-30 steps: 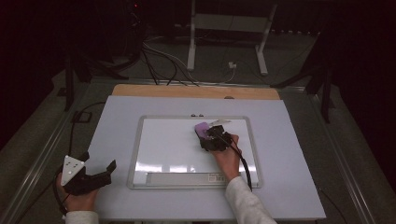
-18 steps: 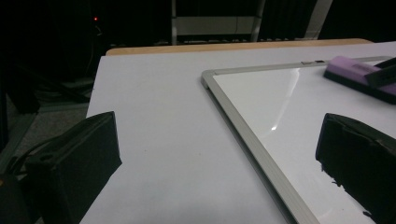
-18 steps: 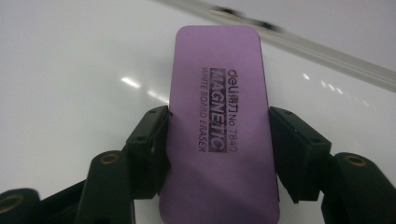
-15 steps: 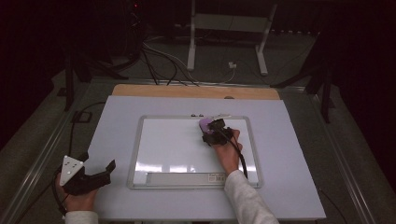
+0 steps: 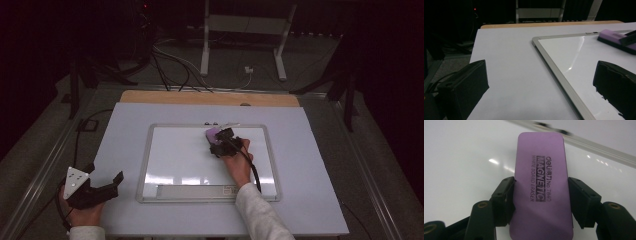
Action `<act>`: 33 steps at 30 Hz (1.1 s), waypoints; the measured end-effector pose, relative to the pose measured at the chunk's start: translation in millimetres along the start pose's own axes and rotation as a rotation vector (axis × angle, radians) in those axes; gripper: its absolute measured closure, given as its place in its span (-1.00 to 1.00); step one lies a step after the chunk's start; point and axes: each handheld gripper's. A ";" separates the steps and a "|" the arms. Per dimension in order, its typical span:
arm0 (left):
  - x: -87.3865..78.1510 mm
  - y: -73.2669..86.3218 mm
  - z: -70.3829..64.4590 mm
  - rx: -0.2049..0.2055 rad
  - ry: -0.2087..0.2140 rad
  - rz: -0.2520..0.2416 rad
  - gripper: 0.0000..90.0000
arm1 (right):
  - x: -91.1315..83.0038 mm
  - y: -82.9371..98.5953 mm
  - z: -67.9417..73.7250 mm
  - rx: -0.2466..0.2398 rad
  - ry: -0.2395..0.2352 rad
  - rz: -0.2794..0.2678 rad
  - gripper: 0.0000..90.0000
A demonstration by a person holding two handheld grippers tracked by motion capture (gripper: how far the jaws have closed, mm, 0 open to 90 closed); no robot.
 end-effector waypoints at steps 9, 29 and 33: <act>1.7 -0.8 -2.5 0.008 -0.001 0.004 -0.98 | -16.5 29.8 -13.8 -0.009 -0.042 0.008 -0.08; 2.1 -1.3 -4.3 0.018 -0.003 0.009 -0.98 | -42.4 64.5 21.3 -0.204 -0.129 -0.119 -0.22; 2.2 -1.0 -2.9 0.010 -0.002 0.007 -0.98 | -38.7 64.2 23.4 -0.213 -0.104 -0.119 -0.21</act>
Point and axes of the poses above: each handheld gripper's, and its own axes: x roughly forward along the jaws, y roughly out of its underside, z roughly to its left, and after that the axes turned 12 degrees about z, right-handed
